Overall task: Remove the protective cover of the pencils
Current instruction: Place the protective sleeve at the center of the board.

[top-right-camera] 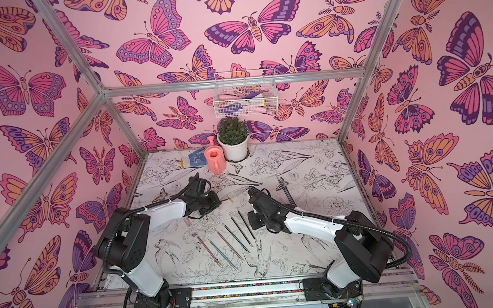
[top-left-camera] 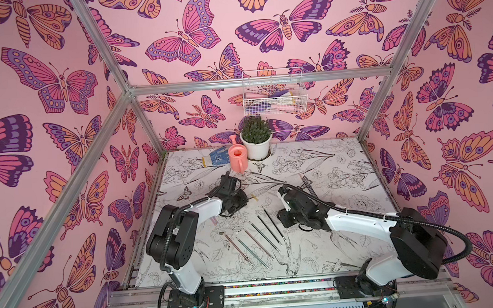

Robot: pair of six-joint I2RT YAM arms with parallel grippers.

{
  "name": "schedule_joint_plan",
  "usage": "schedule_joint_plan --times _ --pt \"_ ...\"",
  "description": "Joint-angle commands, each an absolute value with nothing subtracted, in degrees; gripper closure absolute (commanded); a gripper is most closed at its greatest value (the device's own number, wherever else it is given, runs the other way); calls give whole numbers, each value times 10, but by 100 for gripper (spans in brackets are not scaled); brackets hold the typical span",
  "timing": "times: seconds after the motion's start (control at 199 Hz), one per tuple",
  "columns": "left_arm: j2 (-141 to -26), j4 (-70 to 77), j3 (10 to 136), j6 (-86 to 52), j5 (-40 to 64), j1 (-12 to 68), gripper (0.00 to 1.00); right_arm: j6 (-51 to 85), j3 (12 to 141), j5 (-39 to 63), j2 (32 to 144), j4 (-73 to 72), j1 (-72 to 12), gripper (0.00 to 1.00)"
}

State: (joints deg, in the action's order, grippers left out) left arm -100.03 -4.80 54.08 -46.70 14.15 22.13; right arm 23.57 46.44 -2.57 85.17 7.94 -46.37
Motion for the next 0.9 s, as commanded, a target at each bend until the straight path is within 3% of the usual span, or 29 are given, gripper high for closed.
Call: schedule_joint_plan --times 0.0,0.341,0.516,0.897 --pt "-1019 -88 555 -451 149 220 88 243 458 -34 834 88 -460 58" --pt "-1057 -123 585 -442 149 215 87 249 448 -25 830 81 -460 58" --pt "-1056 -132 588 -441 140 215 81 249 448 -26 818 79 -450 57" --pt "-1057 -137 589 -442 142 215 80 274 416 54 742 53 -275 53"
